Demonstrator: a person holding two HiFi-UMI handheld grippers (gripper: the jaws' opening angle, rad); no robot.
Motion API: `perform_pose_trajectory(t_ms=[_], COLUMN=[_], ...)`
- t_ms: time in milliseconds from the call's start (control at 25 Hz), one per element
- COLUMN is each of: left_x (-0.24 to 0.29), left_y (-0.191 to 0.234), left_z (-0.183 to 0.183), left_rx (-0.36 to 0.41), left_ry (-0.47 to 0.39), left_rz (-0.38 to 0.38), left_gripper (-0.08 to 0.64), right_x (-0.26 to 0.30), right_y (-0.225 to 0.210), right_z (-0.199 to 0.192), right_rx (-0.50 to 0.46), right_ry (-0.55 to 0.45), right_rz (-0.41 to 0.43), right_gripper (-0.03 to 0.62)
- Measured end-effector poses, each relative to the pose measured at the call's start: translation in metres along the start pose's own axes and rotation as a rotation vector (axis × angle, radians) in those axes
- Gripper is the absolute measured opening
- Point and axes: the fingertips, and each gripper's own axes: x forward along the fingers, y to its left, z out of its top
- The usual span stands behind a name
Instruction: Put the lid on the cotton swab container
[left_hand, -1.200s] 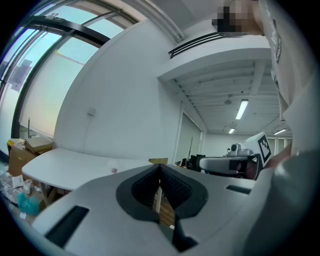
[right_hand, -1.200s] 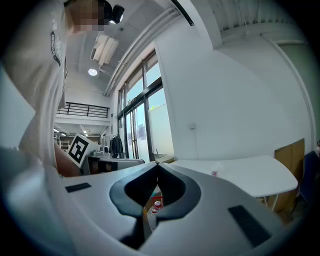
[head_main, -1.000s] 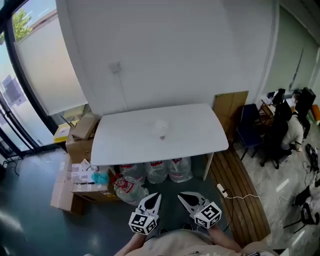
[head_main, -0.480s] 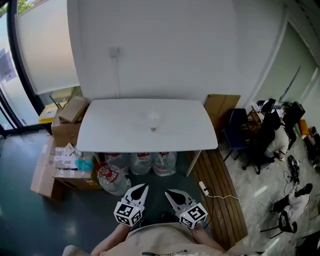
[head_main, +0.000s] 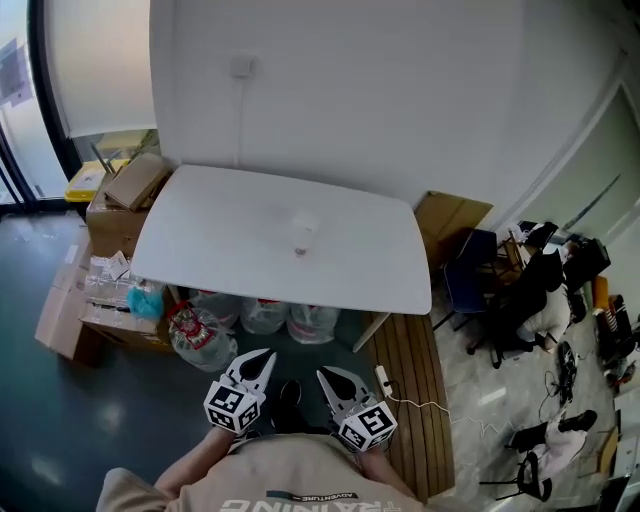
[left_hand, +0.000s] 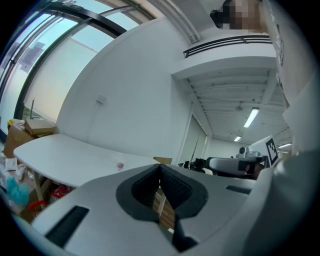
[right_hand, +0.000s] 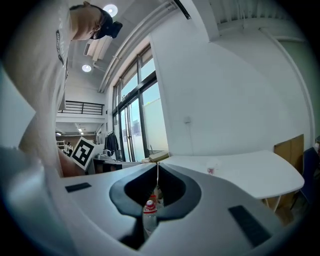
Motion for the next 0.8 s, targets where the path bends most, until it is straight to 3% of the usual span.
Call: perform_pose_trajectory(t_ms=[80,240,520,800], left_x=[0.027,0.074,0.158,0.194], left_y=[0.011,0.034,0.060,0.078], left_z=[0.006,0.031,0.049,0.057], left_rx=[0.019,0.066,0.066,0.033], left_ry=[0.007,0.000,-0.013,-0.007], left_rz=[0.002,0.009,0.042,0.073], left_gripper=[0.013,0.014,0.013,0.013], right_x=[0.014,0.054,0.102,0.133], right_y=[-0.033,-0.085,-0.166,-0.203], right_z=[0.002,0.031,0.040,0.038], right_rx=[0.022,-0.023,-0.027,0.015], right_ry=[-0.009,-0.045,-0.017,0.022], right_rz=[-0.010,0.009,0.067,0.114], right_gripper=[0.017,0.018,0.017,0.018])
